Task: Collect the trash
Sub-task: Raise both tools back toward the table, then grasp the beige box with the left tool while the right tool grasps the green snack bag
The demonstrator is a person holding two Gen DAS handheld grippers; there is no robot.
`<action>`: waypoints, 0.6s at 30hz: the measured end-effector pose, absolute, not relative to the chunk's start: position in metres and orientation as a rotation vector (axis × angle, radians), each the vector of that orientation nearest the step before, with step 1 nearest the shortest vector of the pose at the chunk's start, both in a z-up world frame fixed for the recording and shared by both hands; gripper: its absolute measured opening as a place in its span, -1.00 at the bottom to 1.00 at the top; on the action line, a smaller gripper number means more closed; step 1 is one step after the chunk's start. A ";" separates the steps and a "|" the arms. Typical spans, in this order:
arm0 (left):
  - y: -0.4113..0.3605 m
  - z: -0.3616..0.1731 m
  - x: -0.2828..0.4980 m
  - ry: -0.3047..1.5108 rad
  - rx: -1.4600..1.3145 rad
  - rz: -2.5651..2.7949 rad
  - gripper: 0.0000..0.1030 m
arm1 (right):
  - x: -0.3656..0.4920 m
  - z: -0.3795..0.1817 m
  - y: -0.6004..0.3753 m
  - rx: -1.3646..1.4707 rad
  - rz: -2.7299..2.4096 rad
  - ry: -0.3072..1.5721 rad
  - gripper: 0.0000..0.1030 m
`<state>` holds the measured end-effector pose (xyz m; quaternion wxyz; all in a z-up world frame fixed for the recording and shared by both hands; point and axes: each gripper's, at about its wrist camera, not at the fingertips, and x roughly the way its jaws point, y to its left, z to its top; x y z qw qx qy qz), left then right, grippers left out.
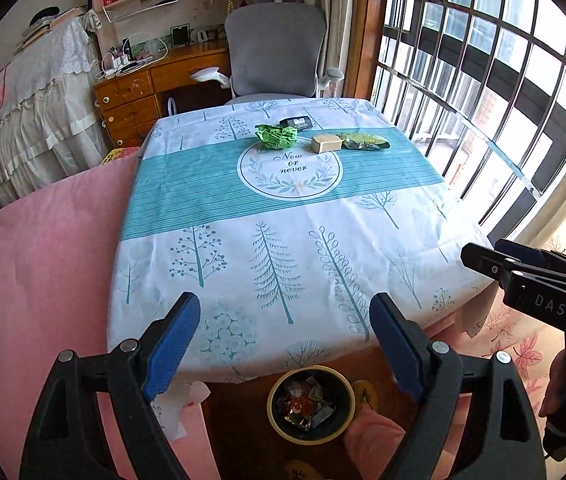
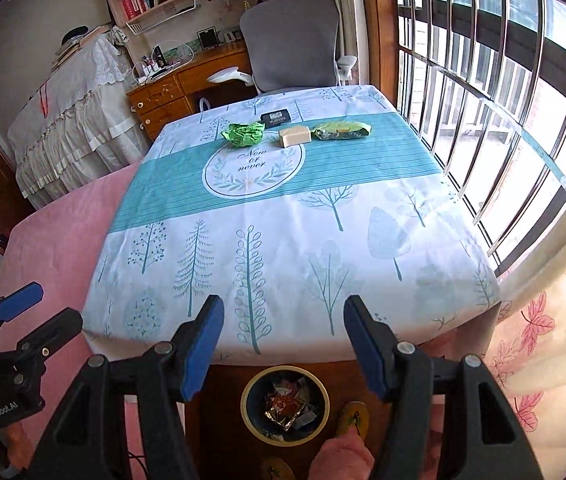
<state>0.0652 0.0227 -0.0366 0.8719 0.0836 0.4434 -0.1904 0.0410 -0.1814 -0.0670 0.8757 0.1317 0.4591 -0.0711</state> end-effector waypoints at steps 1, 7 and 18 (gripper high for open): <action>0.016 -0.035 0.076 0.926 0.180 -0.397 0.66 | 0.052 -0.065 -0.190 0.274 -0.150 0.956 0.22; -0.039 -0.030 0.154 0.923 0.203 -0.396 0.66 | 0.139 -0.068 -0.251 0.263 -0.140 0.962 0.29; -0.182 -0.080 0.338 1.048 0.308 -0.417 0.66 | 0.328 -0.131 -0.359 0.202 -0.055 1.079 0.31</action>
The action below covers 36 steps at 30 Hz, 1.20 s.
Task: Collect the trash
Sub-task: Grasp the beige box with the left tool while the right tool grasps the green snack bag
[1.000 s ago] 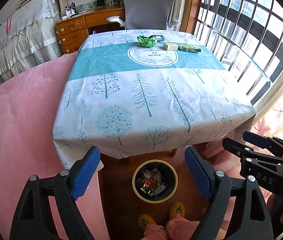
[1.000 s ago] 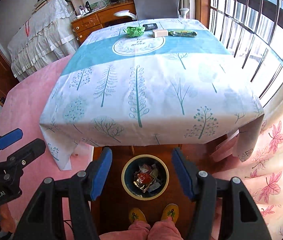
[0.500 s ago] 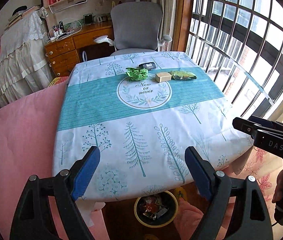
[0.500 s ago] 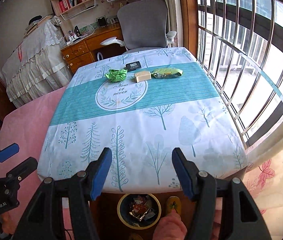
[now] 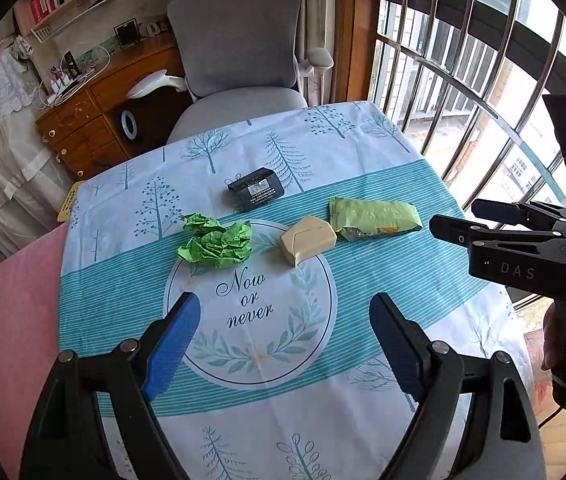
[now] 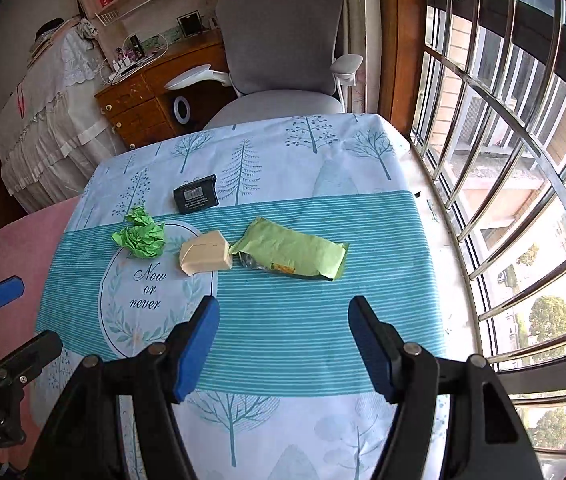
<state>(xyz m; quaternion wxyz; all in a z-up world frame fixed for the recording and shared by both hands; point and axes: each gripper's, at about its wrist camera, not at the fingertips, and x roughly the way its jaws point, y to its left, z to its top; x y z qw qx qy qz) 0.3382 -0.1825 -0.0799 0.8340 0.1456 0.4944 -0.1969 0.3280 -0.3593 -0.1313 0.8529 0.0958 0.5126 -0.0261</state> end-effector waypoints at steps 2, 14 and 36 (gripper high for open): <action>-0.198 -0.099 0.364 1.099 0.309 -0.429 0.66 | 0.354 -0.151 -0.367 0.167 -0.022 1.118 0.32; -0.253 -0.185 0.433 1.277 0.461 -0.509 0.66 | 0.417 -0.230 -0.368 0.008 0.224 1.249 0.47; -0.247 -0.214 0.425 1.351 0.384 -0.462 -0.32 | 0.392 -0.223 -0.357 0.017 0.257 1.220 -0.72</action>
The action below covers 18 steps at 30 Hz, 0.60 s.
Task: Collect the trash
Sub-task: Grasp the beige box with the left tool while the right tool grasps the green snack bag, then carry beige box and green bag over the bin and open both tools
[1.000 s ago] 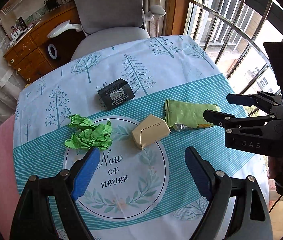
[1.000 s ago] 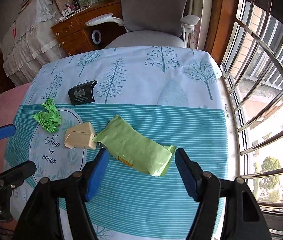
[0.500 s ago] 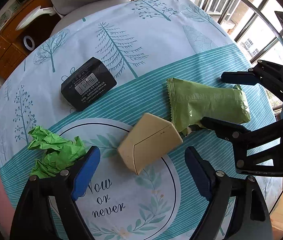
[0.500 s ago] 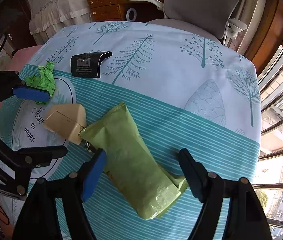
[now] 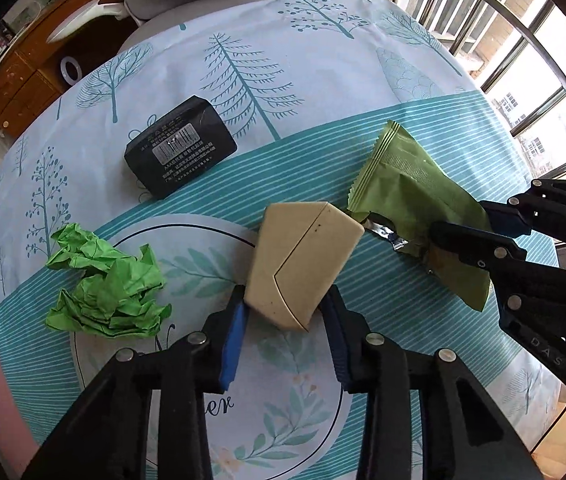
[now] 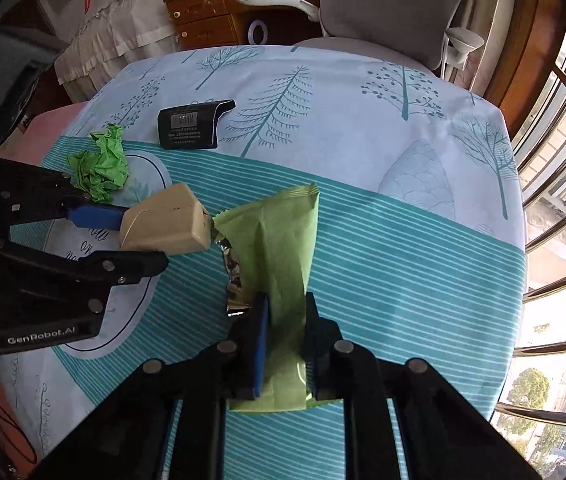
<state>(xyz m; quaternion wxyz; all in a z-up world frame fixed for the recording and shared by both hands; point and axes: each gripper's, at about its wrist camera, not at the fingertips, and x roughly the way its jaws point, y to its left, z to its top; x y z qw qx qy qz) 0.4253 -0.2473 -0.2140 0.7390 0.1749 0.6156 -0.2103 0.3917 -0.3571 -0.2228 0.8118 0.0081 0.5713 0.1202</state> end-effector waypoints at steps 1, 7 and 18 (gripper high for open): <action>-0.244 -0.212 0.421 1.349 0.367 -0.453 -0.32 | 0.389 -0.222 -0.357 0.028 0.247 1.222 -0.72; -0.224 -0.191 0.391 1.335 0.294 -0.392 -0.35 | 0.373 -0.211 -0.353 0.110 0.209 1.224 -0.74; -0.173 -0.142 0.311 1.272 0.233 -0.340 -0.35 | 0.321 -0.181 -0.319 0.191 0.174 1.231 -0.74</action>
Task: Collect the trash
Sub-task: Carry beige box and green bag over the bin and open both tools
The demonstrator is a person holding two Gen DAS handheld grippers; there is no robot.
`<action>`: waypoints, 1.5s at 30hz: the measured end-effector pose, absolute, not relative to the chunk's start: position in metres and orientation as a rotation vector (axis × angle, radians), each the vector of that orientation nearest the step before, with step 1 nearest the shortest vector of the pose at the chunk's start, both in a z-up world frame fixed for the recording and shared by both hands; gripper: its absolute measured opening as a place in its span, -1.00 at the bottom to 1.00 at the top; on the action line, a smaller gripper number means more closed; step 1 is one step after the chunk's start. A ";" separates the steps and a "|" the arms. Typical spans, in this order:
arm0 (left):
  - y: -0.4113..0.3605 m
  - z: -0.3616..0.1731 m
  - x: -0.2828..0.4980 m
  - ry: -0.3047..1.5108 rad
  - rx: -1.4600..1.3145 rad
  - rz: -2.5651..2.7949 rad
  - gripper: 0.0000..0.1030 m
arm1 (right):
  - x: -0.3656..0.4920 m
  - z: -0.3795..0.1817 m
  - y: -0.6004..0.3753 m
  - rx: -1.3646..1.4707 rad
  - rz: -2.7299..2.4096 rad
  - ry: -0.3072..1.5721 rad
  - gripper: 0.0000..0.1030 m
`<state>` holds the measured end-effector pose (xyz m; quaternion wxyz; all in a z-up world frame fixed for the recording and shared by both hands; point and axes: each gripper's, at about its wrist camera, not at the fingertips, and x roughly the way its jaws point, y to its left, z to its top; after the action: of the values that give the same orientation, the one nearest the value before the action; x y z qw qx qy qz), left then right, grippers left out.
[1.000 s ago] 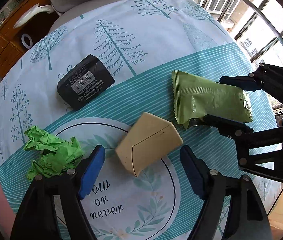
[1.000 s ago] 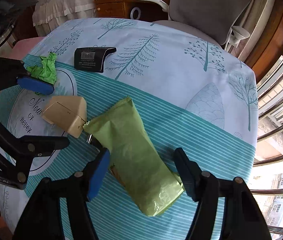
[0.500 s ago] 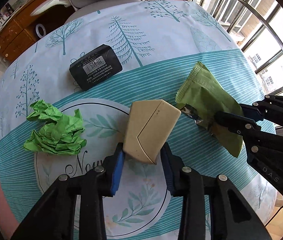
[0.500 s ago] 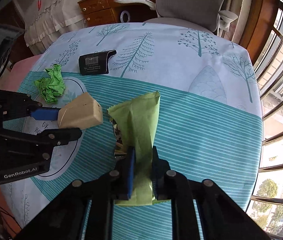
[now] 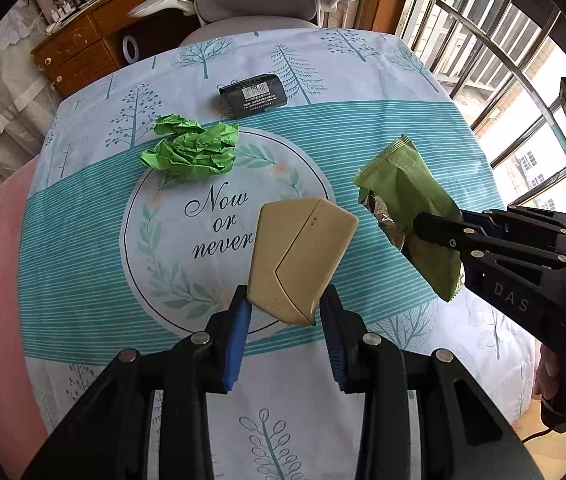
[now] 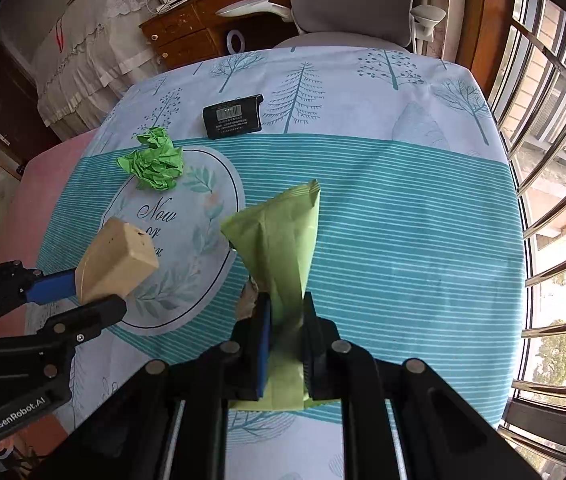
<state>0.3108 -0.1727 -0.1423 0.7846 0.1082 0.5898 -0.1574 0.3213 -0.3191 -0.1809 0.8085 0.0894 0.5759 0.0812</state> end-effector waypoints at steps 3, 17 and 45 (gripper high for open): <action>-0.158 -0.135 0.280 1.258 0.251 -0.324 -0.35 | 0.300 -0.170 -0.305 0.206 0.168 1.225 -0.74; -0.066 -0.129 0.151 1.219 0.241 -0.321 -0.95 | 0.179 -0.148 -0.221 0.106 0.107 1.268 -0.75; 0.010 -0.157 0.120 1.227 0.036 -0.382 0.31 | 0.088 -0.146 -0.177 0.210 -0.019 1.146 -0.76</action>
<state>0.1200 0.0104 -0.1567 0.8004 0.0169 0.5720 -0.1782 0.0876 -0.1765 -0.1462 0.8350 0.0994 0.5411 -0.0092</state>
